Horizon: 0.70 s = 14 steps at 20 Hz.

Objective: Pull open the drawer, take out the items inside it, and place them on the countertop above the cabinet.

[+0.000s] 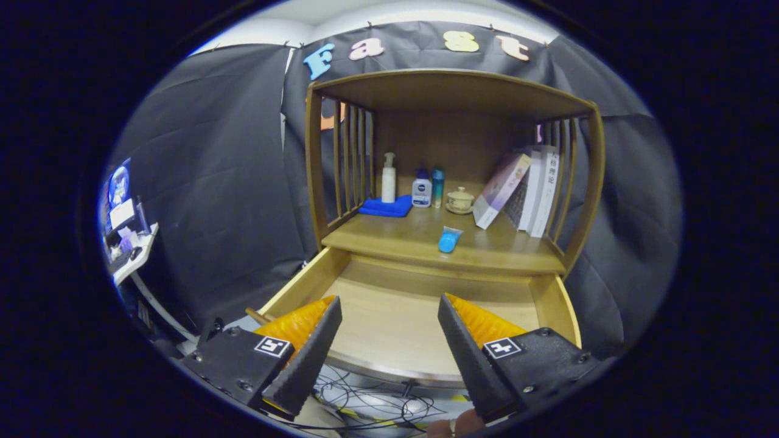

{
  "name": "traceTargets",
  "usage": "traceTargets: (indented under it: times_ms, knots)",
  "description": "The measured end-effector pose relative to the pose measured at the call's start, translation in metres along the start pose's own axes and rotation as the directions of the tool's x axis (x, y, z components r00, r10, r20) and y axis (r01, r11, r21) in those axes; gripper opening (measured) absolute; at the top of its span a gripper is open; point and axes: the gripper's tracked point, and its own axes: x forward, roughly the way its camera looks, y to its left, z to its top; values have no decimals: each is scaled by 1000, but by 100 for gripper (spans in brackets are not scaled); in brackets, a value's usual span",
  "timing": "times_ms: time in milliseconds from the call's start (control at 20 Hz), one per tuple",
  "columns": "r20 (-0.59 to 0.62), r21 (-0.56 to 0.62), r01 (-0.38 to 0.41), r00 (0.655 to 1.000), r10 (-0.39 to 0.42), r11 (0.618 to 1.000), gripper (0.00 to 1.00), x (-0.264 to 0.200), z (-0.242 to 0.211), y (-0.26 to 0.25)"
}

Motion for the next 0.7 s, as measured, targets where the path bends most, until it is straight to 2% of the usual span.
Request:
traceTargets:
  times_ms: [350,500,700]
  knots:
    - [74,33,23,997,-26,999,100,-19,-78,2]
    - [109,75,56,992,-64,996,100,-14,-105,-9]
    - [87,101,82,992,-90,992,100,5,-145,-19]
